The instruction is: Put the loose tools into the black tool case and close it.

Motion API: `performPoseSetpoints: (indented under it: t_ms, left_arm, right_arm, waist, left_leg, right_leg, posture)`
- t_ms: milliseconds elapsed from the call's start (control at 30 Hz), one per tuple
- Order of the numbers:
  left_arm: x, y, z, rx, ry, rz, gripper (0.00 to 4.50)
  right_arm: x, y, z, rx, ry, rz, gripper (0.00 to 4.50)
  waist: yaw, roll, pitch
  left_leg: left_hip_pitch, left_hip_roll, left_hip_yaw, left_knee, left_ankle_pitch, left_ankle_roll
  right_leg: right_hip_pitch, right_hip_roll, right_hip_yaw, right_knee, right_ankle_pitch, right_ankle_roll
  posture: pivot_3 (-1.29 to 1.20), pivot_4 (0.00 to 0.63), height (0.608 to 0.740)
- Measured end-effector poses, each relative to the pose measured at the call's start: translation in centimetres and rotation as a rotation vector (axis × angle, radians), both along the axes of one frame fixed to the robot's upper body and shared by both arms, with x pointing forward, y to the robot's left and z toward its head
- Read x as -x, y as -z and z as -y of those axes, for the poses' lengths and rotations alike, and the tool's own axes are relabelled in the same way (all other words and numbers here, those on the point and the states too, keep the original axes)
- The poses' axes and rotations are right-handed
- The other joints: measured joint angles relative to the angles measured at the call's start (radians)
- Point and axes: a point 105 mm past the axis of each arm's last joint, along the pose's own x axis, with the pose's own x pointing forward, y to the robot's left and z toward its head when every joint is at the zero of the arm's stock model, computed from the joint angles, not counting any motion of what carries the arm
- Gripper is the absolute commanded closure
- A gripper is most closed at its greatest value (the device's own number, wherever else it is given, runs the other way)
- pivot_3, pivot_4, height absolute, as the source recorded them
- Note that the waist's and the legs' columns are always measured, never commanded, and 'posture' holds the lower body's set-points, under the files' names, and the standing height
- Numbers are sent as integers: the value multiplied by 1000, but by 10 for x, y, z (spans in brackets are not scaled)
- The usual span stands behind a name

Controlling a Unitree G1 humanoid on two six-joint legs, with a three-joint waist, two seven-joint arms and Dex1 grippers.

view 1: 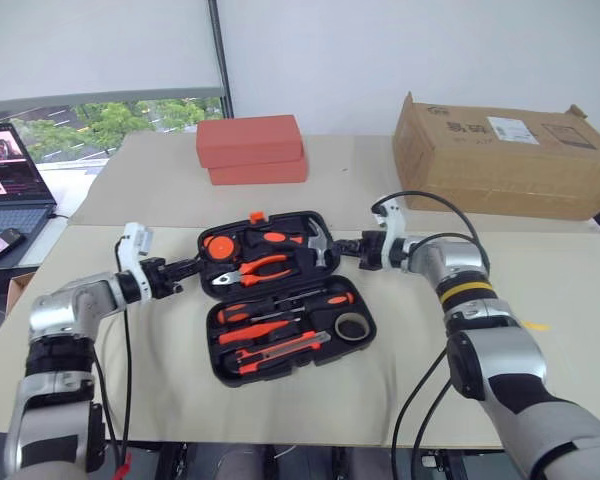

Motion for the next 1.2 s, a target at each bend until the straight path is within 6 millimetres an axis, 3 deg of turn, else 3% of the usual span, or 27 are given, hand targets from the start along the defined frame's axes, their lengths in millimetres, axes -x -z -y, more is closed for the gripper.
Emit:
performPoseSetpoints:
  t_ms: [333,533,800,1200]
  left_arm:
    - [-46,-30,45,-69,59,162,4463]
    - [-57,-42,51,-150,89,271,4463]
    - [-52,-50,49,-174,127,403,4463]
    - [-8,-45,50,-281,168,726,4463]
  right_arm:
    - [-13,-21,41,-6,165,158,4500]
    - [-10,-22,47,-4,168,267,4500]
    - [5,-20,48,-28,164,417,4500]
    - [40,-17,52,43,138,728,4500]
  waist:
    - [-15,-1,1]
    - [-37,-1,2]
    - [-35,-1,3]
    - [-28,-1,4]
  left_leg:
    - [-3,0,2,-2,1,-1]
    - [-4,0,3,-4,1,-1]
    - [-4,1,2,-2,2,-2]
    - [-3,1,2,-1,2,-2]
  right_leg:
    - [-3,3,0,0,0,0]
    - [-4,4,0,-2,0,1]
    - [-4,4,0,0,0,1]
    - [-3,3,1,0,0,1]
  posture:
    - [0,150,711]
    - [0,150,711]
    - [0,150,711]
    - [0,150,711]
